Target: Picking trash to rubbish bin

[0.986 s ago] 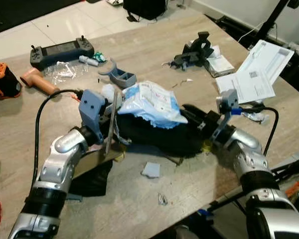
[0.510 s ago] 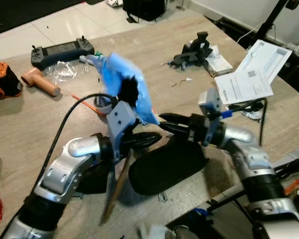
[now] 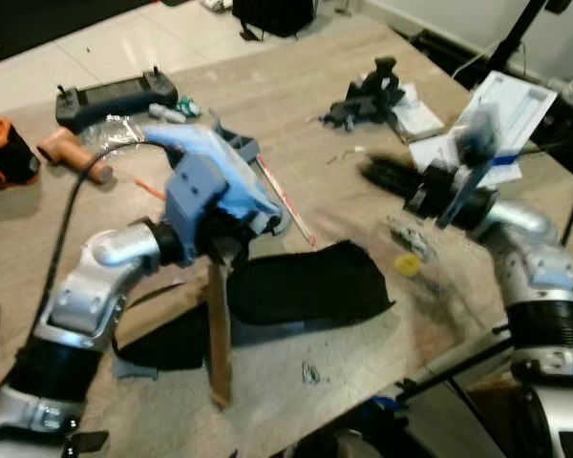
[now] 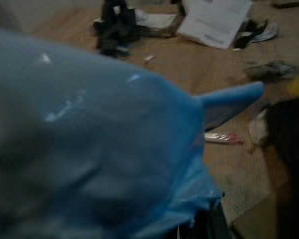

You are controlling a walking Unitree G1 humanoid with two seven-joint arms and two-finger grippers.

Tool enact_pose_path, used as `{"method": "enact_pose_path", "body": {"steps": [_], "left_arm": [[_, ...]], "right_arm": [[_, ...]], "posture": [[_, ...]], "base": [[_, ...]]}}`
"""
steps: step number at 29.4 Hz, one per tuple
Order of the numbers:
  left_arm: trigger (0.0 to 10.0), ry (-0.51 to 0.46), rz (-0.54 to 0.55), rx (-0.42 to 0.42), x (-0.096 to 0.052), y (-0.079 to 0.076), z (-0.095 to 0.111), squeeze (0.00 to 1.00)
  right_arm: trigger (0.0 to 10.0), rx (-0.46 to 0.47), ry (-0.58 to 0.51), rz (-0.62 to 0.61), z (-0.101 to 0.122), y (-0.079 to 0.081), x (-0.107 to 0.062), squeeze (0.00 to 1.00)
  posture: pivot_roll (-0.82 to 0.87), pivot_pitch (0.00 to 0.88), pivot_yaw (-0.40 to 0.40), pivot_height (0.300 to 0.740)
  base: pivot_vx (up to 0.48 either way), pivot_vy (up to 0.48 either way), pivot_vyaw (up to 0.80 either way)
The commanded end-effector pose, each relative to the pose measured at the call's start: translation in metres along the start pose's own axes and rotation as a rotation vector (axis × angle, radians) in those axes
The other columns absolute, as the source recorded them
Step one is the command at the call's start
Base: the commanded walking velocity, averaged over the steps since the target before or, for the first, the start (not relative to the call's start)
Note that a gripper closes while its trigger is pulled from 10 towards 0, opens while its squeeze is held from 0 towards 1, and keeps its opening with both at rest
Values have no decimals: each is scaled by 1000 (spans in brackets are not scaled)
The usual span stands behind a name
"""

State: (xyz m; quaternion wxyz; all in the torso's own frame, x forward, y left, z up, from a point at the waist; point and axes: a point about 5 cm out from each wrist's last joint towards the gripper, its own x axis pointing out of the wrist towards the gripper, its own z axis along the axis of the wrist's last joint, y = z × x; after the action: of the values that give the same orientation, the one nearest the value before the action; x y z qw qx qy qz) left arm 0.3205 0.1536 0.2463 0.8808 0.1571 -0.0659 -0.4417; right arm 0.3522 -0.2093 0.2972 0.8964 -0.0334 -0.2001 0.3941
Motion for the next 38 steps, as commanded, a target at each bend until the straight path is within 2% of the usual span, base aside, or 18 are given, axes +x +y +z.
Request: {"method": "enact_pose_path", "body": {"steps": [1, 3, 4, 7, 13, 21, 24, 26, 28, 30, 31, 32, 33, 34, 35, 36, 37, 38], "left_arm": [[10000, 29, -28, -29, -8, 3, -3, 0], [10000, 49, -66, -38, -17, 7, 1, 0], [10000, 87, -124, -31, -30, 12, 7, 0], [10000, 82, -125, -16, -35, 17, 15, 0], [10000, -110, -30, -69, -44, 43, 48, 0], [10000, -280, -70, -170, -65, 51, 73, 0], [10000, -414, -80, -213, -71, 53, 90, 0], [10000, -446, -75, -220, -72, 54, 93, 0], [10000, -452, -22, -209, -71, 58, 97, 0], [10000, -366, 144, -137, -61, 66, 91, 0], [10000, -366, 144, -137, -61, 66, 91, 0], [10000, -277, 324, -106, -54, 76, 79, 0], [10000, -277, 324, -106, -54, 76, 79, 0], [10000, -217, 441, -81, -50, 82, 71, 0], [10000, -165, 540, -38, -48, 86, 64, 0], [10000, -165, 540, -38, -48, 86, 64, 0], [10000, -145, 621, 1, -44, 81, 56, 51], [10000, -145, 621, 1, -44, 81, 56, 51]], "right_arm": [[10000, 32, -32, -60, 1, -7, -5, 0], [10000, 41, -73, -123, 8, -15, -6, 0], [10000, 50, -118, -205, 15, -26, -9, 0], [10000, 56, -132, -227, 17, -30, -9, 0], [10000, 88, -183, -249, 23, -31, -4, 0], [10000, 114, -214, -254, 26, -30, 1, 0], [10000, 126, -226, -249, 24, -28, 5, 0], [10000, 129, -230, -249, 24, -27, 6, 0], [10000, 127, -221, -247, 21, -23, 11, 0], [10000, 66, -160, -270, 15, -19, 16, 0], [10000, 66, -160, -270, 15, -19, 16, 0], [10000, 4, -103, -266, 8, -12, 21, 0], [10000, 4, -103, -266, 8, -12, 21, 0], [10000, -39, -67, -259, 3, -7, 24, 0], [10000, -39, -61, -234, -1, 1, 28, 0], [10000, -39, -61, -234, -1, 1, 28, 0], [10000, 12, -76, -192, -8, 18, 36, 0], [10000, 12, -76, -192, -8, 18, 36, 0]], "posture": [[204, 241, 5, 740], [206, 241, 6, 740], [208, 242, 5, 740], [210, 244, 3, 740], [209, 241, 0, 740], [210, 227, -6, 740], [215, 209, -16, 740], [215, 209, -16, 740], [214, 193, -24, 740], [216, 187, -28, 740], [216, 187, -28, 740], [216, 180, -29, 740], [216, 180, -29, 740], [216, 180, -29, 740], [214, 173, -30, 740], [214, 173, -30, 740], [208, 157, -29, 740], [208, 157, -29, 740]], "base": [[0, 0, 0], [0, 0, 0], [0, 0, 0], [0, 0, 0], [0, 0, 0], [0, 0, 0], [0, 0, 0], [0, 0, 0], [0, 0, 0], [0, 0, 0], [0, 0, 0], [0, 0, 0], [0, 0, 0], [0, 0, 0], [0, 0, 0], [0, 0, 0], [0, 0, 0], [0, 0, 0]]}}
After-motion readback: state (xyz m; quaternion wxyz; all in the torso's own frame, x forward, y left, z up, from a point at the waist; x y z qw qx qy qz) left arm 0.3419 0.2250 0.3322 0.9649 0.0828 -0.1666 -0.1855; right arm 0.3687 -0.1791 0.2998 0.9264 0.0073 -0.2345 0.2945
